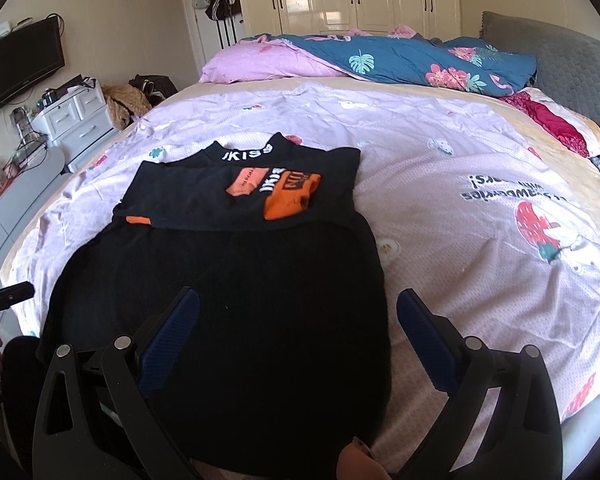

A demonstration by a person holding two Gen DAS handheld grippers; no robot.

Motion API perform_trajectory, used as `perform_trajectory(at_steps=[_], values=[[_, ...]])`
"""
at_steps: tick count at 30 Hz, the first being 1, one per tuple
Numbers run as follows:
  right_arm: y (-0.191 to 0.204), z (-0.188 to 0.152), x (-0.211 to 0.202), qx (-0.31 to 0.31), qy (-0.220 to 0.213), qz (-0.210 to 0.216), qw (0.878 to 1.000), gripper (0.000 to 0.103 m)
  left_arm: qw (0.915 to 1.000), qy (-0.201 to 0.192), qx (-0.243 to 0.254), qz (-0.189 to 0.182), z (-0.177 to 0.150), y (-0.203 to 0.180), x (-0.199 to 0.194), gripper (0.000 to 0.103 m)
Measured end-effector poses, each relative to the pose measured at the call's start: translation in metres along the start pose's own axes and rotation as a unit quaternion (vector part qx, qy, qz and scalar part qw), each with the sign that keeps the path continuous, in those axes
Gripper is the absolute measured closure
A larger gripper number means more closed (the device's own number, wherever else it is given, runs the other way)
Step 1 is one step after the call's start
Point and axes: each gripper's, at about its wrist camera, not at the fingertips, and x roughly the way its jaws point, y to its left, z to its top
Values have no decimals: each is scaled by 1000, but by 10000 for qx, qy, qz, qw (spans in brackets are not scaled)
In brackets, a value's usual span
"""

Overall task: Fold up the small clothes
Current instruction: 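Grasp the black shirt hem with both grippers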

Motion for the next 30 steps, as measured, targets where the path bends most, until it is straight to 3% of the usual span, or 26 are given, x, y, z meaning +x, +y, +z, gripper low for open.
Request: perform_trajectory(at_steps=[7, 22, 30], values=[[-10, -14, -5, 27, 93, -49, 9999, 5, 9997, 164, 166, -77, -12, -7, -2, 44], [-28, -45, -11, 95, 420, -58, 9991, 5, 9975, 700, 37, 61, -32, -7, 22, 41], [-26, -68, -13, -88, 793, 43, 9968, 5, 9959, 890, 91, -106, -34, -12, 31, 42]])
